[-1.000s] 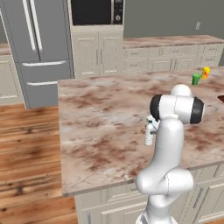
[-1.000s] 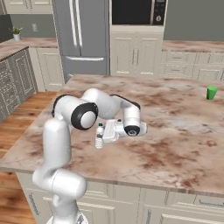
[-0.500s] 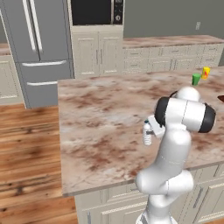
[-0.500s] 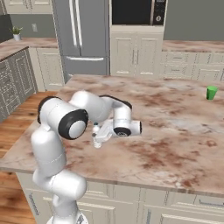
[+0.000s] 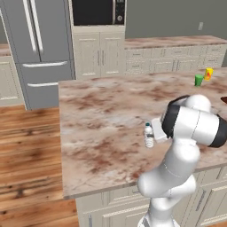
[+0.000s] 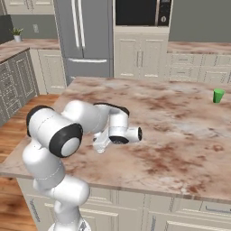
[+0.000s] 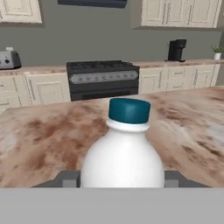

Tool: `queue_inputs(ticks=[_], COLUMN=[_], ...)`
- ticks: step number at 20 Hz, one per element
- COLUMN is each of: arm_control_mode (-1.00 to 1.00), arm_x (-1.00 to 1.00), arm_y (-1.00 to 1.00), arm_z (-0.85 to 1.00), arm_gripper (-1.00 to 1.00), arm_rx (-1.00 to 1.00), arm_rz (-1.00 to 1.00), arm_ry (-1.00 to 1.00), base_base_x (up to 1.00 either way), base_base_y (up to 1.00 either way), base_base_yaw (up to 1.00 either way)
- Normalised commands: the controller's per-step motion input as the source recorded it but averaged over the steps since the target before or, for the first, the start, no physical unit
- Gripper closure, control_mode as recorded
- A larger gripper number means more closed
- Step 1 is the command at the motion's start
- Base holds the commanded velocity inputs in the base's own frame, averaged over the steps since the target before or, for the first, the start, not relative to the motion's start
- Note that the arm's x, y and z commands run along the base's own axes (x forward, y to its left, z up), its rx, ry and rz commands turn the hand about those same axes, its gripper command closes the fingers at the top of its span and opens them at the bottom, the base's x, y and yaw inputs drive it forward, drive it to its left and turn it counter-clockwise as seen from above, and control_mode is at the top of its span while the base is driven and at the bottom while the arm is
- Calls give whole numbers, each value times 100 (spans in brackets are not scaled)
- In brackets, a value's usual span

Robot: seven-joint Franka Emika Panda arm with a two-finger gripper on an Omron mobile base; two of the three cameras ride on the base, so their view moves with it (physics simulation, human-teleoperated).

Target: Place the drinks on the dining counter in a tight cluster.

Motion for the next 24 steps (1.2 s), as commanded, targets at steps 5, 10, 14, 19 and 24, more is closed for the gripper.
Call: queue_inputs(ticks=[5, 10, 14, 19, 24], arm_control_mode=[-100, -100, -100, -100, -100], arm_x=[-8, -15, -11, -5, -9], arm_y=[-22, -23, -24, -14, -23], arm_z=[-25, -11, -1, 0, 3], arm_gripper=[-100, -100, -100, -100, -100], arm_rx=[0, 0, 0, 0, 0], arm_rz=[0, 0, 0, 0, 0], arm_ry=[0, -2, 0, 0, 0], base_base_x=[0, 0, 0, 0, 0], base_base_y=[0, 0, 0, 0, 0], base_base_yaw=[0, 0, 0, 0, 0])
